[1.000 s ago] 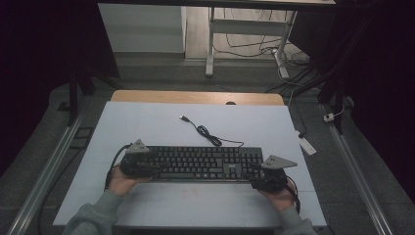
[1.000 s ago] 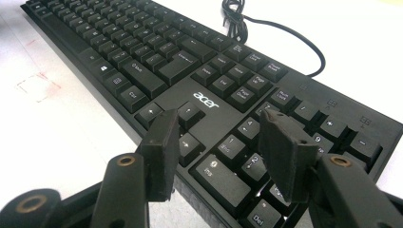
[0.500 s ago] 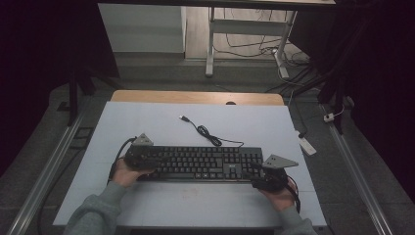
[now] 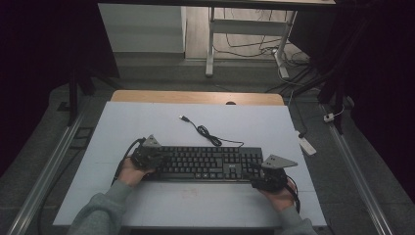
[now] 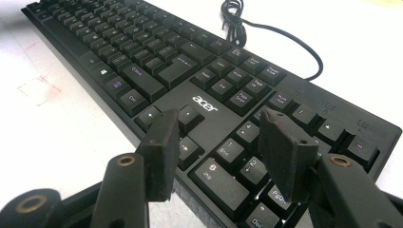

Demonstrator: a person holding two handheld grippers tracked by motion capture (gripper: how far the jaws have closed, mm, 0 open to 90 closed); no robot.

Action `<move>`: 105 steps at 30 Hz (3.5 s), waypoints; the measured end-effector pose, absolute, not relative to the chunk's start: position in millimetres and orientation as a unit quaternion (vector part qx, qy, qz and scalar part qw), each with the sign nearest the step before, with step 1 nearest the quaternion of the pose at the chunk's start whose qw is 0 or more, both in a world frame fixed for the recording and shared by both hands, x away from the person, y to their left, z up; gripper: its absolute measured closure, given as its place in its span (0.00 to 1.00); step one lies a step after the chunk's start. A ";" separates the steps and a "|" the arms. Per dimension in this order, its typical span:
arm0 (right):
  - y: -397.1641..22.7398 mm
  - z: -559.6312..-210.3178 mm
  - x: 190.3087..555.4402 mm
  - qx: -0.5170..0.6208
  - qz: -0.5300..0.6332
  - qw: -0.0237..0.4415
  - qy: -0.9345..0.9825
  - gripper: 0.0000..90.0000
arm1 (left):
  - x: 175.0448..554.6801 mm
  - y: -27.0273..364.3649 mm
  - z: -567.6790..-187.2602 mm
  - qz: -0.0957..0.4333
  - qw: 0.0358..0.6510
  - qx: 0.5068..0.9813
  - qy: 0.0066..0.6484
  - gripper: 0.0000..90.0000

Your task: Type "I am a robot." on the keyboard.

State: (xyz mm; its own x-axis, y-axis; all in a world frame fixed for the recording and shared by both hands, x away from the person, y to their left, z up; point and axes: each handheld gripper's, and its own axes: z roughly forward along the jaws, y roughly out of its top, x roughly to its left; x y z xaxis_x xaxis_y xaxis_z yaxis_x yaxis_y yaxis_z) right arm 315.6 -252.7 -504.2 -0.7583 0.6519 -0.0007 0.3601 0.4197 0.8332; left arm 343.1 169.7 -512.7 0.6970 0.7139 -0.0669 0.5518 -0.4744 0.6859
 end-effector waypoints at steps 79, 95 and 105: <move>-211.6 -490.2 323.0 0.284 0.464 0.152 0.825 0.67 | 323.1 186.4 -486.8 0.096 0.405 0.819 0.394 0.37; -175.2 -487.2 339.2 0.259 0.453 0.142 0.841 0.99 | 323.0 184.5 -487.7 0.096 0.403 0.822 0.391 0.37; -148.5 -493.1 350.9 0.250 0.442 0.129 0.851 0.99 | 322.7 184.6 -487.5 0.097 0.404 0.822 0.391 0.37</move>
